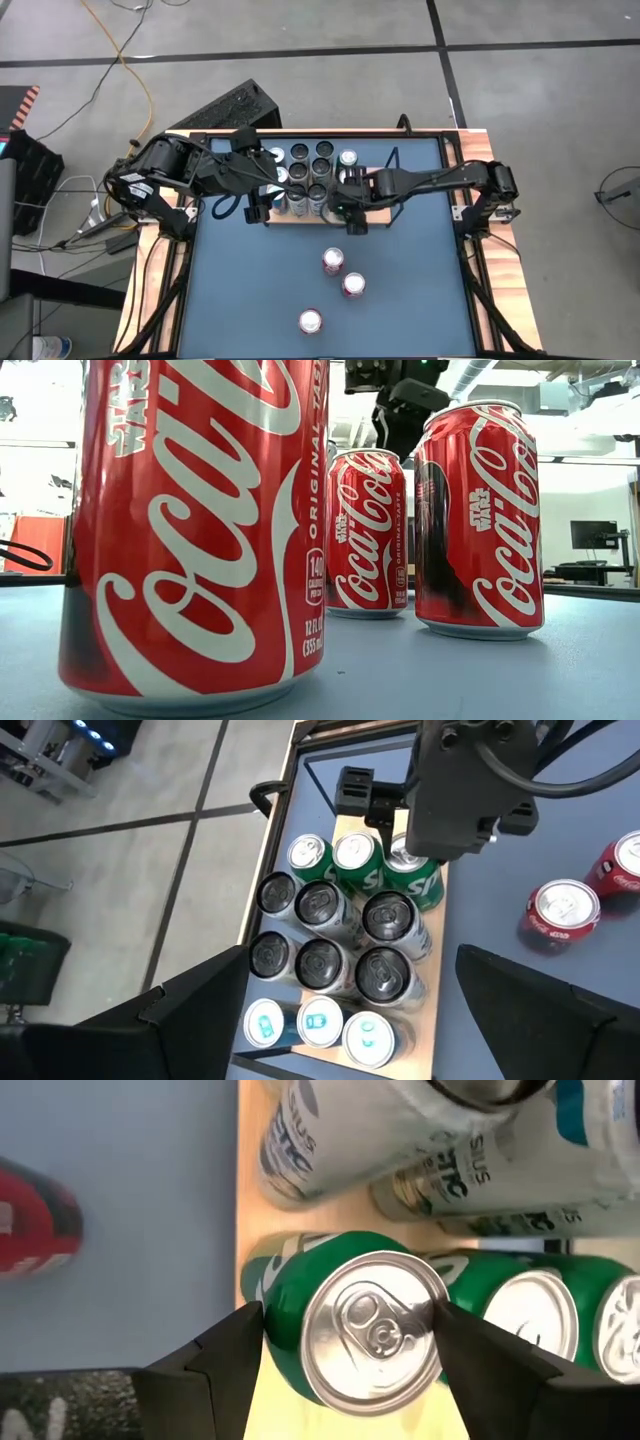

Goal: Place canned beverage on shelf
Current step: Put the green soda can on the shelf aligned with the other green soda cans, then adjust the green soda cans on the shelf

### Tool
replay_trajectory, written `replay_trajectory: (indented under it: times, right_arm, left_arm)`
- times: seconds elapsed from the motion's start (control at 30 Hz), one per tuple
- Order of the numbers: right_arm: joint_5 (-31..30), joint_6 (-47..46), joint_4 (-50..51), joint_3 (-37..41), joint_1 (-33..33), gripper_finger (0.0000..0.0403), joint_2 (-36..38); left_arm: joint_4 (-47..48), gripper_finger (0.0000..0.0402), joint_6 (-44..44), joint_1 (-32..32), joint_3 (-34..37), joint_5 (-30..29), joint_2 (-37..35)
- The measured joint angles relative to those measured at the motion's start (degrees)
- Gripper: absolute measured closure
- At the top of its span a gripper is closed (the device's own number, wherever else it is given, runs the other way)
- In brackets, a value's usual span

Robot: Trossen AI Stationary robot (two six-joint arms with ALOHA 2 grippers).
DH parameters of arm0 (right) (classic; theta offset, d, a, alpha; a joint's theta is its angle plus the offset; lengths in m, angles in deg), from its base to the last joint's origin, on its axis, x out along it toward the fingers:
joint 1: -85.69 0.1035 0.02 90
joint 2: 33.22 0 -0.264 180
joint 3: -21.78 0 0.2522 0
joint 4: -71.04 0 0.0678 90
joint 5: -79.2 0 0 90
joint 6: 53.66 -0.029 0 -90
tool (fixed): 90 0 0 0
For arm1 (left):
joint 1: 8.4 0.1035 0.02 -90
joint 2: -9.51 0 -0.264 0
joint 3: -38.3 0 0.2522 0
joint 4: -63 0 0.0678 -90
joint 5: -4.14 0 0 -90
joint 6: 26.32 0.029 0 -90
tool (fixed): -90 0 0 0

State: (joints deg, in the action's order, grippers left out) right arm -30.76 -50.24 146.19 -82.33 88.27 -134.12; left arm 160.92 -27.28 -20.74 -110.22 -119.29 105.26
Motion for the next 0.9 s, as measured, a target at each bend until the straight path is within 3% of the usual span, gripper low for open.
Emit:
replay_trajectory:
  times: [0.73, 0.9]
  right_arm:
    - [-2.1, -0.6, 0.4, -2.9, 1.4, 0.0122, 2.5]
    - [-3.5, -7.6, 4.8, -4.8, 2.3, 0.0122, 5.9]
  left_arm:
    - [0.0, 0.0058, 0.5, 0.0, 0.0, 0.0, 0.0]
    - [0.0, 0.0058, 0.8, 0.0, 0.0, -0.1, 0.0]
